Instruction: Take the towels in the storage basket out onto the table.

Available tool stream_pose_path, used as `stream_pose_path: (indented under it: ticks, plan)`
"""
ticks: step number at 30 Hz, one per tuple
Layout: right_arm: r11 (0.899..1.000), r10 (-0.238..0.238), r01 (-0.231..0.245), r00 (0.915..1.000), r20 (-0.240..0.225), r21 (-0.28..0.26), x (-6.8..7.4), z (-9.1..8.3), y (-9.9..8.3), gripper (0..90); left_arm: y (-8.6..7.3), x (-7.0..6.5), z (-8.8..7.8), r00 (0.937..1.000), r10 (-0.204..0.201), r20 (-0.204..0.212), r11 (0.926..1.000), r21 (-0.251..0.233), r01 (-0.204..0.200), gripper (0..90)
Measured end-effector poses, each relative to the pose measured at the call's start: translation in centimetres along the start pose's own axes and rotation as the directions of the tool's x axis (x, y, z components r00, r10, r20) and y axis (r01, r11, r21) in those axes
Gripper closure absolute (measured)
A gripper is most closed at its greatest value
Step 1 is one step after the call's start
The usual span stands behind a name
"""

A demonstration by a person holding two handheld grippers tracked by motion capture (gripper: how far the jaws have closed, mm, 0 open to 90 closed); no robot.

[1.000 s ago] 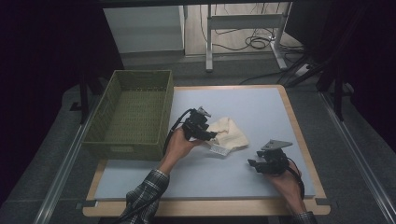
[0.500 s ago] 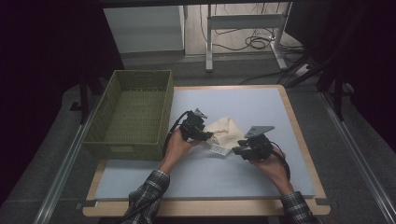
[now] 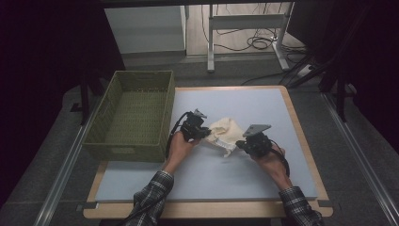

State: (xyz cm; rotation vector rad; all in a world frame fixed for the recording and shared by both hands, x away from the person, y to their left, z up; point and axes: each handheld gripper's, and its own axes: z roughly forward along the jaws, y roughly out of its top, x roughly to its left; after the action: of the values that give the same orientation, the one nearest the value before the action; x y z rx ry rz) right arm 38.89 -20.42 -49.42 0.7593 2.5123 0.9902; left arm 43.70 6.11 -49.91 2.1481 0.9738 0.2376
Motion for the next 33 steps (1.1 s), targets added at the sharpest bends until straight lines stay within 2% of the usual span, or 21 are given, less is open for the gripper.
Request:
stream_pose_path:
  ticks: [1, 2, 3, 4, 6, 8, 9, 11, 14, 15, 16, 17, 21, 24, 25, 26, 28, 30, 32, 33]
  plan:
    - [1.0, 0.011, -0.011, 0.9999, -0.002, -0.014, -0.3, -0.6, 0.1, 88.5, 0.0, 0.0, 0.0, 1.0, 0.0, 0.0, 1.0, 0.0, 0.0, 82.5]
    - [0.999, 0.022, -0.022, 0.9997, -0.008, -0.024, -0.6, -1.1, 0.1, 88.5, 0.3, 0.0, -0.6, 1.0, -0.002, 0.002, 0.9998, -0.022, 0.002, 82.7]
    - [0.999, 0.034, -0.034, 0.9993, -0.012, -0.032, -1.0, -1.7, 0.2, 88.5, 0.4, -0.1, -0.9, 0.9999, 0.002, -0.011, 0.9997, -0.026, -0.002, 82.9]
    - [0.999, 0.034, -0.034, 0.9993, -0.012, -0.032, -1.0, -1.7, 0.2, 88.5, 0.4, -0.1, -0.9, 0.9999, 0.002, -0.011, 0.9997, -0.026, -0.002, 82.9]
    - [0.998, 0.045, -0.044, 0.9985, 0.03, -0.038, -2.0, -3.2, 0.3, 88.5, 0.7, -0.1, -1.3, 0.9996, 0.004, -0.027, 0.9993, -0.037, -0.005, 82.9]
    - [0.998, 0.051, -0.05, 0.9978, 0.041, -0.041, -2.4, -3.6, 0.3, 88.6, 0.8, 0.3, -1.8, 0.9995, 0.003, -0.032, 0.9991, -0.042, -0.004, 82.9]
    - [0.996, 0.074, -0.072, 0.9961, 0.047, -0.051, -3.4, -4.3, 0.1, 88.6, 0.8, 0.4, -1.9, 0.9997, -0.005, -0.023, 0.999, -0.044, 0.004, 82.6]
    - [0.995, 0.086, -0.084, 0.995, 0.05, -0.053, -3.7, -4.6, 0.1, 88.6, 0.9, 0.7, -2.0, 0.9995, -0.012, -0.03, 0.9988, -0.047, 0.011, 82.6]
    - [0.995, 0.095, -0.091, 0.9919, 0.085, -0.043, -4.8, -5.0, 0.0, 88.7, 0.9, 1.1, -1.8, 0.9992, -0.015, -0.037, 0.9993, -0.035, 0.014, 82.5]
    - [0.994, 0.108, -0.104, 0.9898, 0.094, -0.043, -5.2, -5.1, 0.0, 88.8, 0.8, 1.2, -1.7, 0.9991, -0.023, -0.036, 0.9993, -0.032, 0.022, 82.4]
    - [0.99, 0.137, -0.134, 0.9861, 0.094, -0.041, -6.3, -5.3, 0.0, 88.8, 0.8, 1.5, -1.5, 0.9992, -0.023, -0.032, 0.9995, -0.02, 0.023, 81.6]
    - [0.99, 0.137, -0.134, 0.9861, 0.094, -0.041, -6.3, -5.3, 0.0, 88.8, 0.8, 1.5, -1.5, 0.9992, -0.023, -0.032, 0.9995, -0.02, 0.023, 81.0]
    - [0.98, 0.197, -0.193, 0.9764, 0.088, -0.049, -8.5, -5.2, 0.2, 88.8, 1.2, 2.1, -0.9, 0.9986, -0.039, -0.035, 0.9992, -0.011, 0.039, 80.1]
    - [0.972, 0.232, -0.227, 0.9678, 0.099, -0.056, -10.0, -4.8, 0.7, 88.7, 1.7, 2.8, -0.2, 0.9961, -0.055, -0.069, 0.9985, 0.004, 0.055, 79.6]
    - [0.967, 0.254, -0.251, 0.9613, 0.106, -0.044, -11.0, -4.0, 0.9, 88.1, 1.9, 3.1, 0.1, 0.9947, -0.06, -0.083, 0.998, 0.015, 0.062, 76.5]
    - [0.967, 0.254, -0.251, 0.9613, 0.106, -0.044, -11.0, -4.0, 0.9, 88.1, 2.1, 3.3, 0.5, 0.9932, -0.061, -0.099, 0.9975, 0.028, 0.065, 76.5]
    - [0.962, 0.271, -0.274, 0.9532, 0.133, 0.0, -11.9, -2.8, 0.8, 84.8, 2.3, 3.4, 1.1, 0.9871, -0.062, -0.147, 0.9967, 0.043, 0.069, 68.7]
    - [0.957, 0.282, -0.29, 0.9467, 0.155, 0.026, -12.2, -2.1, 0.3, 80.5, 2.3, 3.4, 1.2, 0.9869, -0.069, -0.146, 0.9965, 0.036, 0.075, 58.7]
    - [0.951, 0.304, -0.308, 0.9445, 0.124, 0.01, -12.2, -2.3, -0.2, 78.0, 2.3, 3.3, 0.9, 0.9864, -0.059, -0.153, 0.9971, 0.039, 0.065, 52.8]
    - [0.952, 0.303, -0.306, 0.9464, 0.112, 0.008, -12.0, -2.6, -0.4, 77.4, 2.3, 3.2, 0.7, 0.9871, -0.057, -0.15, 0.9975, 0.032, 0.063, 51.4]
